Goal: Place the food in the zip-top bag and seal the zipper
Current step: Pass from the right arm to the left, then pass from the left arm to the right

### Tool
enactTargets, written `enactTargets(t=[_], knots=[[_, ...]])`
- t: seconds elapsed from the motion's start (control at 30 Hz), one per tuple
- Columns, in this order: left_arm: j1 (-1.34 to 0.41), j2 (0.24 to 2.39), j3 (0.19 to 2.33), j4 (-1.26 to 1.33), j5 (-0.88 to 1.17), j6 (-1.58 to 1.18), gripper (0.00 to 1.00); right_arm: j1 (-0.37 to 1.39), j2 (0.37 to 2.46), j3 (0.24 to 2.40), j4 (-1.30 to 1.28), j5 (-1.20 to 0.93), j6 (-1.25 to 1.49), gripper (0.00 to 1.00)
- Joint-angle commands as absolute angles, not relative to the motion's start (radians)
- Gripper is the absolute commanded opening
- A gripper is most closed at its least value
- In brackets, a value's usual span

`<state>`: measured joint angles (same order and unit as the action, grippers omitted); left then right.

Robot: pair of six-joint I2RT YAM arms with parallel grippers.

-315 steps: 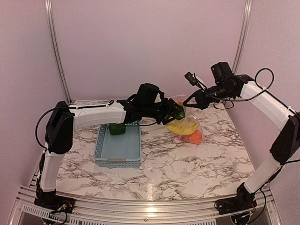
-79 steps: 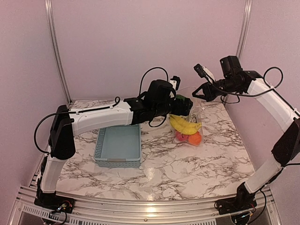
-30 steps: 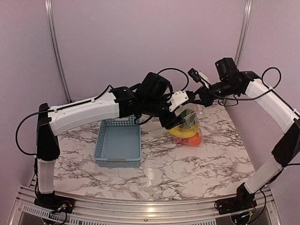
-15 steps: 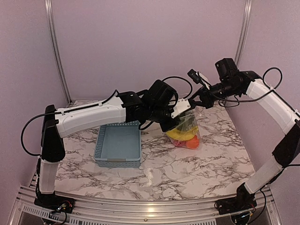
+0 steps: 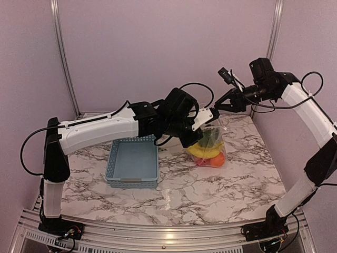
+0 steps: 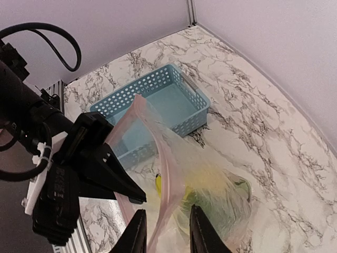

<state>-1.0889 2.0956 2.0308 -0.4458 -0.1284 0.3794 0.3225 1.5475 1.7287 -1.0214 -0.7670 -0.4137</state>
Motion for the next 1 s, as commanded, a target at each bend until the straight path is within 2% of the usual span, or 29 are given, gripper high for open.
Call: enactTargets(t=[0.0, 0.17, 0.27, 0.5, 0.67, 0.77, 0.9, 0.97], knots=[[-1.095, 1.99, 2.01, -0.385, -0.058, 0.264, 0.0, 0.183, 1.553, 1.845, -1.122, -0.934, -0.5, 0.32], [-1.095, 1.965, 2.0, -0.382, -0.026, 0.176, 0.0, 0.16, 1.439, 1.729, -1.158, -0.964, -0.659, 0.56], [-1.094, 1.96, 1.996, -0.379, -0.02, 0.131, 0.0, 0.161, 1.365, 1.626, -1.148, -0.977, -0.733, 0.63], [-1.093, 1.979, 2.047, -0.393, -0.005, 0.028, 0.0, 0.163, 1.23, 1.502, -1.125, -0.999, -0.793, 0.61], [-1.092, 1.987, 2.055, -0.4, 0.017, 0.008, 0.0, 0.196, 1.204, 1.439, -1.055, -0.923, -0.694, 0.53], [-1.092, 1.993, 2.06, -0.407, -0.026, -0.017, 0.0, 0.251, 1.196, 1.418, -1.076, -0.905, -0.678, 0.55], [-1.092, 1.993, 2.057, -0.399, -0.028, -0.034, 0.0, 0.302, 1.156, 1.346, -0.979, -0.803, -0.579, 0.58], [-1.094, 1.996, 2.057, -0.394, -0.025, -0.042, 0.0, 0.302, 1.165, 1.341, -0.925, -0.725, -0.517, 0.53]])
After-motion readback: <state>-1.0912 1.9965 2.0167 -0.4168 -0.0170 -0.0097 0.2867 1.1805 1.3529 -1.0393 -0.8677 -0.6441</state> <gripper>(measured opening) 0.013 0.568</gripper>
